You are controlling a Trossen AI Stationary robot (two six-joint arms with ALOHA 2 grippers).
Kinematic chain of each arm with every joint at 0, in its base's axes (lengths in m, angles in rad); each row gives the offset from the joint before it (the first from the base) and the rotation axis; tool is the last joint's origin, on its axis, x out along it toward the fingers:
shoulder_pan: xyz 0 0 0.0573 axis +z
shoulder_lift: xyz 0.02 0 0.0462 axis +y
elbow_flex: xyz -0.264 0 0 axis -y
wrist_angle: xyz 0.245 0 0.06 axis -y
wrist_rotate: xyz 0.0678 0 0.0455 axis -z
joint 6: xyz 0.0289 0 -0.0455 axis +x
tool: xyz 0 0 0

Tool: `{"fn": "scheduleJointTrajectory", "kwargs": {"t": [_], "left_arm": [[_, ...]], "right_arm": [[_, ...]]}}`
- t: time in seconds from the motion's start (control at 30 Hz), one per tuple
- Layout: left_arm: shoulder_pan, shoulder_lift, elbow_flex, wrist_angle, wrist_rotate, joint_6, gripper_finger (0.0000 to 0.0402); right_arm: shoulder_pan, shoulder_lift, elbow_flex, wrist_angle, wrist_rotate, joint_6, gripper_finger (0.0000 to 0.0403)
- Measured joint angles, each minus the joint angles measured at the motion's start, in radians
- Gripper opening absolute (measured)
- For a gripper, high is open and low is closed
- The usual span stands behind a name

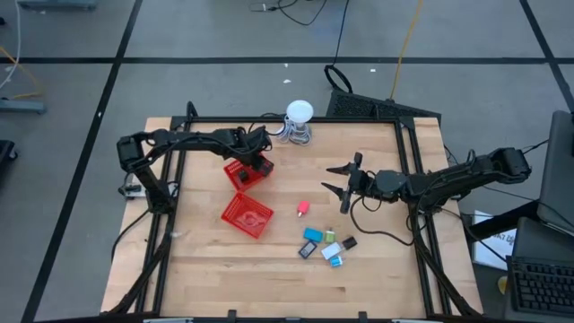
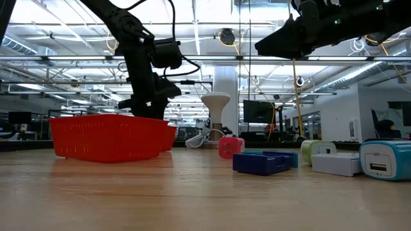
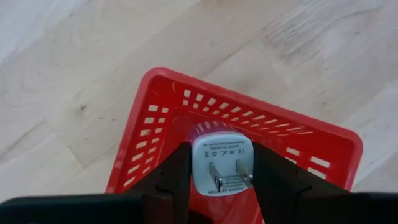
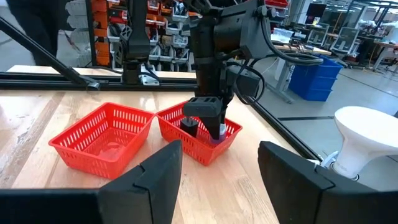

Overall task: Pick & Place Office items
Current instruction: Put the dark blue charger adapter into the top red basket

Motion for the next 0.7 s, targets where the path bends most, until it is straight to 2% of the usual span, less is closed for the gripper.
{"fn": "scheduleJointTrajectory", "kwargs": {"t": [0.7], "left_arm": [[-0.011,0.055,0.000,0.027,-0.012,-0.018,0.0142]], "right_arm": [[0.000,0.000,0.000,0.000,0.000,0.000,0.0195]]}}
